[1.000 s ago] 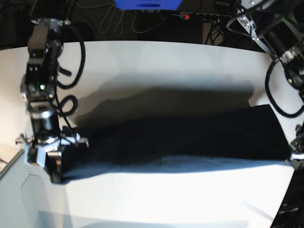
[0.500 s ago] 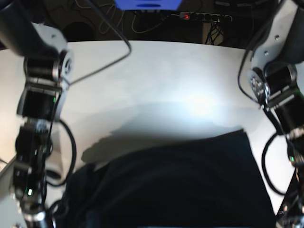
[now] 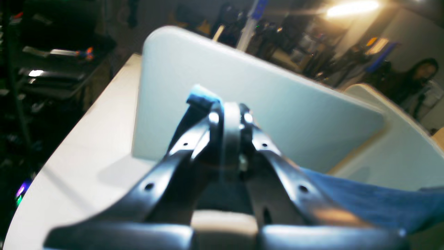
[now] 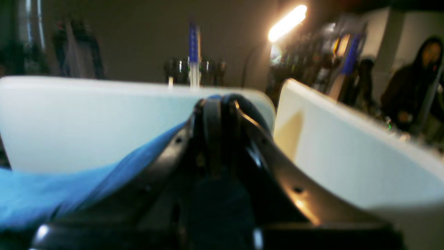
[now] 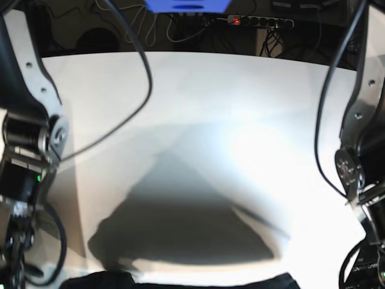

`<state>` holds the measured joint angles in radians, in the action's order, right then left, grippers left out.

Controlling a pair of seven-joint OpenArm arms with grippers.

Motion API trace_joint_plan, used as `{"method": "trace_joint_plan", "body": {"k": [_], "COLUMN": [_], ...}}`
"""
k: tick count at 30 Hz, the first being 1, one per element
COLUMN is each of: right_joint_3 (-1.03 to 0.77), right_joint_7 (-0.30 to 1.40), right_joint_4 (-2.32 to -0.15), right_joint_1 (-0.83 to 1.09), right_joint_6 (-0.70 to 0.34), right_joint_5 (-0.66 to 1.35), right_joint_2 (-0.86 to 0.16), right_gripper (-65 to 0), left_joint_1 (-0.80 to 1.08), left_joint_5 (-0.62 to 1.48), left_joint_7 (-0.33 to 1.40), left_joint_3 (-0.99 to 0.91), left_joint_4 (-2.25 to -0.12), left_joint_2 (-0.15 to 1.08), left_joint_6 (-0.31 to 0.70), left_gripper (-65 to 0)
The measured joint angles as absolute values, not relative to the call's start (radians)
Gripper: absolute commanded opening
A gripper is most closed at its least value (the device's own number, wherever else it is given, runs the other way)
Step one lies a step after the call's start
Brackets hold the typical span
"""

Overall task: Layout the t-shirt on the table in an organized manner, then fold the t-shirt properly
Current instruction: 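Lift the shirt with both grippers and lay it flat on the table, then pull the shoulder corner with the right gripper to smooth the shirt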

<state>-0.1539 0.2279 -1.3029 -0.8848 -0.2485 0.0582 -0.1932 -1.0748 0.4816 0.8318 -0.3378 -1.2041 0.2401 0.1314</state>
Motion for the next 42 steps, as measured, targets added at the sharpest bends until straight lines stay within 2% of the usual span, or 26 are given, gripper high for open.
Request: {"method": "trace_joint_plan", "body": {"k": [8,10,15,22,29,38,40,42], "right_joint_3": [-0.198,-0.203,-0.191,-0.187,-0.127,-0.133,-0.133,-0.133], "right_joint_7": [0.221,0.219,0.088,-0.057,-0.073,-0.088,-0.083,-0.081], "right_joint_4": [-1.53,-1.576,-1.668,-1.673,-1.548,-1.534,-1.512,-1.497], "right_joint_1": [-0.503,-0.399,-0.11,0.195,0.313,0.386,0.392,0.391], "right_joint_6": [-0.249,-0.249,-0.258,-0.258,-0.254,-0.254,-0.254,-0.254], "right_joint_5": [0.059,0.057,0.059,0.059,0.057,0.057,0.057,0.057], "right_joint_2": [-0.194,-0.162,-0.126,-0.041,-0.025,-0.033,-0.033,-0.033], "right_gripper": [-65.0,-65.0,-65.0,-65.0,-65.0,-65.0,-59.8,-51.5], "left_joint_1": [-0.765,-0.666,-0.371,-0.07,0.033,0.084,0.099,0.108], "left_joint_5": [0.497,0.496,0.502,0.645,0.685,0.686,0.685,0.686], "left_joint_7": [0.847,0.844,0.835,0.825,0.832,0.821,0.819,0.821], "left_joint_3": [-0.44,-0.462,-0.548,-0.709,-0.768,-0.768,-0.768,-0.767], "left_joint_4": [-1.423,-1.492,-1.642,-1.608,-1.452,-1.387,-1.381,-1.381], "left_joint_2": [0.249,0.251,0.236,0.221,0.216,0.219,0.218,0.218], "left_joint_6": [0.127,0.126,0.136,0.136,0.139,0.139,0.139,0.139], "left_gripper": [-65.0,-65.0,-65.0,-65.0,-65.0,-65.0,-65.0,-65.0]}}
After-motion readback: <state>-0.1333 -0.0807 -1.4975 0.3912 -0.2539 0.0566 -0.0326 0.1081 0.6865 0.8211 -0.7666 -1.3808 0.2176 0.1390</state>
